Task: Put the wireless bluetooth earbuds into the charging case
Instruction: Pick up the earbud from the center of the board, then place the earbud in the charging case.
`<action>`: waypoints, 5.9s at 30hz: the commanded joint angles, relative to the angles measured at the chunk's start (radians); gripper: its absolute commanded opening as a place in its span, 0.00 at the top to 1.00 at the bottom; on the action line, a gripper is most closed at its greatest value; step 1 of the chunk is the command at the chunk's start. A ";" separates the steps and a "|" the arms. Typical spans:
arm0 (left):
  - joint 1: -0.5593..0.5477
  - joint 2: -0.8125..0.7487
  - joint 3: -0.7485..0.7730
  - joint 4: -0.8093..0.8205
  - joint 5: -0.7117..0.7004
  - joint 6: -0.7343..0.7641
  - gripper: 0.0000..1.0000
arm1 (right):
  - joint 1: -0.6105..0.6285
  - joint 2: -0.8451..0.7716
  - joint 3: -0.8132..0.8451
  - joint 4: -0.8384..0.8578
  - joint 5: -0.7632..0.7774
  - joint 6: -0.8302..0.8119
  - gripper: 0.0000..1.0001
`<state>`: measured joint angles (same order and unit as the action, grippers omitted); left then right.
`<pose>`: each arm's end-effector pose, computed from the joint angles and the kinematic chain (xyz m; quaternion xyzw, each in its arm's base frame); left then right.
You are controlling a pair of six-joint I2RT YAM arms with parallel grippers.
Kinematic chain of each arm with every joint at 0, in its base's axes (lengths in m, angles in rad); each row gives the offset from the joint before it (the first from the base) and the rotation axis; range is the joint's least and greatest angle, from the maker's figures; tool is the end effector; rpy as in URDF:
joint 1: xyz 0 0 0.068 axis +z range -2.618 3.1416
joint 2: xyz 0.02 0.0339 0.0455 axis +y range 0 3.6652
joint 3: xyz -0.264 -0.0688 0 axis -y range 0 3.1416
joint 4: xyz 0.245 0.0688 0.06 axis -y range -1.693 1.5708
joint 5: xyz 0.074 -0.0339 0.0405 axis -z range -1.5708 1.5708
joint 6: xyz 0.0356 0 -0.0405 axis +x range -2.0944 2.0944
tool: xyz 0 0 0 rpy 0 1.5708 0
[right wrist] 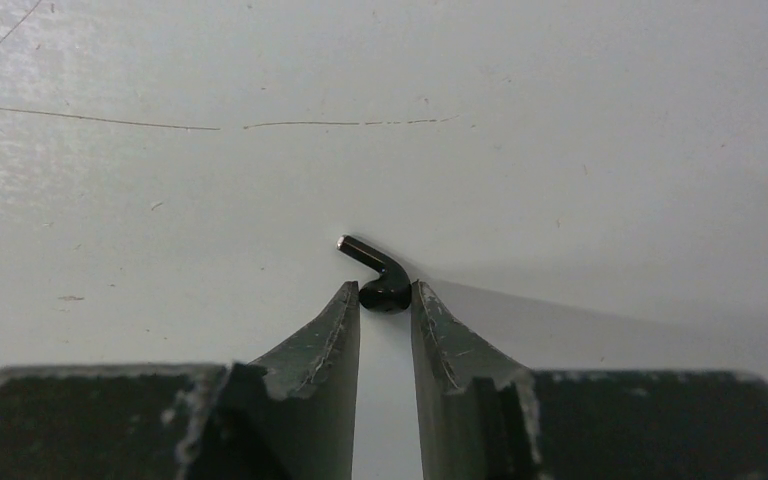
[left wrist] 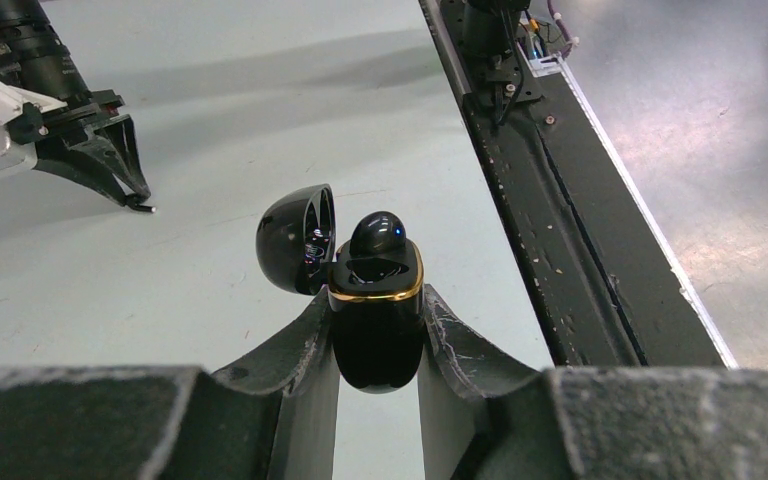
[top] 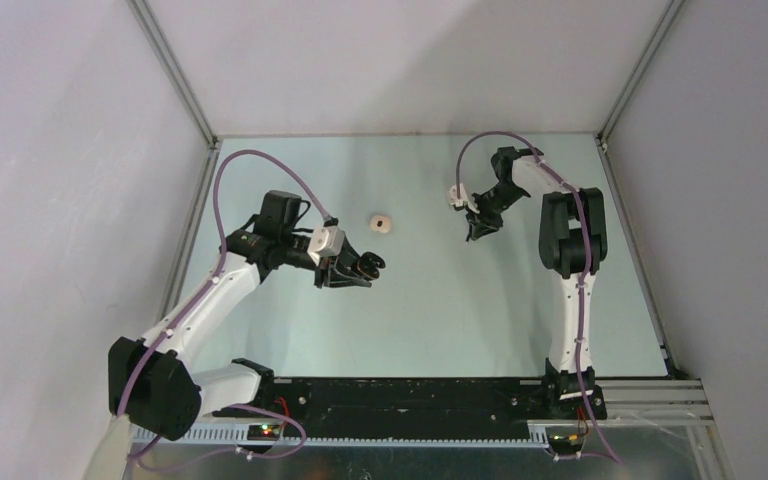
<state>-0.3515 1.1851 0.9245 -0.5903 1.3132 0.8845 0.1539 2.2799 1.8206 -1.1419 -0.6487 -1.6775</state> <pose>0.2019 -0.1107 0.2905 0.6048 0.4796 -0.4777 0.4196 0.4266 0.0879 0.1567 -0.7486 0.5812 0.2405 0.2095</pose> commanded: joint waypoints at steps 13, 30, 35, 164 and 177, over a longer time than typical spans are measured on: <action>-0.038 0.014 -0.112 0.626 -0.184 -0.501 0.95 | 0.038 -0.445 -0.319 0.334 0.013 0.368 0.78; -0.049 0.136 -0.071 0.874 -0.255 -0.850 0.95 | 0.390 -0.983 -0.527 0.646 0.412 0.836 0.79; -0.051 0.161 -0.137 1.094 -0.251 -1.076 0.95 | 0.537 -1.014 -0.547 0.703 0.549 0.805 0.79; -0.133 0.108 -0.223 1.306 -0.178 -1.120 0.93 | 0.742 -1.021 -0.396 0.508 0.288 0.953 0.45; -0.131 0.079 -0.279 1.551 -0.139 -1.240 0.91 | 0.541 -1.069 -0.317 0.496 0.004 1.083 0.44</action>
<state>-0.4801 1.3029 0.6765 0.7525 1.1408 -0.2638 0.7296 1.2266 1.4540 -0.6659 -0.5587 -0.6624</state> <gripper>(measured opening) 0.327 0.558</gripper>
